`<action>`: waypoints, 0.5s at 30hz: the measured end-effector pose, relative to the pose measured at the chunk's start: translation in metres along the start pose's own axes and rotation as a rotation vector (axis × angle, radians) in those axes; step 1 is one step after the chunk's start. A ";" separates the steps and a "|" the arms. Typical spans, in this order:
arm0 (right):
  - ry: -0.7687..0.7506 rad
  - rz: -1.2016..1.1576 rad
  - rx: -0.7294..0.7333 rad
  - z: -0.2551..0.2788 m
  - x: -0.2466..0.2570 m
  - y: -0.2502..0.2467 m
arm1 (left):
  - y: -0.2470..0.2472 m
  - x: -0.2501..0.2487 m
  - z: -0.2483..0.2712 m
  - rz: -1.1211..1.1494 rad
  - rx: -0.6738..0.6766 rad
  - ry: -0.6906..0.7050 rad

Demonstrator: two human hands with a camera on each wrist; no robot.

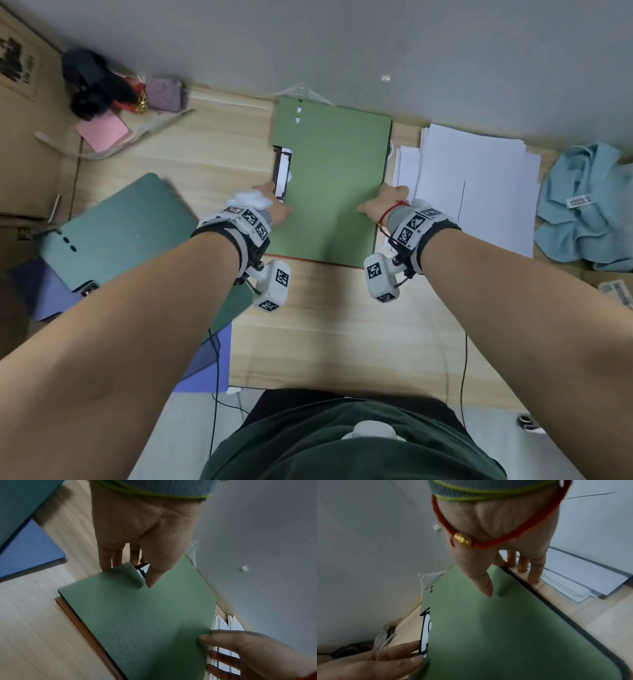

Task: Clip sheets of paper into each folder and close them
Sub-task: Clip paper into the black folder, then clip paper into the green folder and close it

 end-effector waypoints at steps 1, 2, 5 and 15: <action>-0.007 0.011 0.009 -0.002 -0.001 0.001 | -0.001 0.000 -0.001 0.004 -0.004 0.002; -0.004 0.018 0.022 -0.004 -0.001 0.002 | -0.001 0.001 -0.003 0.012 -0.003 0.004; -0.003 0.040 0.061 -0.002 0.002 -0.001 | -0.002 0.004 -0.003 0.030 0.016 -0.006; -0.316 -0.310 0.127 0.048 0.084 -0.003 | -0.052 0.045 0.002 0.278 -0.137 -0.071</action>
Point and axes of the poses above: each hand's wrist, its own z-axis away from the middle knuckle, its own y-axis out of the palm, x = y × z, the point moved 10 cm from there along -z, towards the middle knuckle, and after that the axes turned 5 degrees about x, right-handed, at the moved point
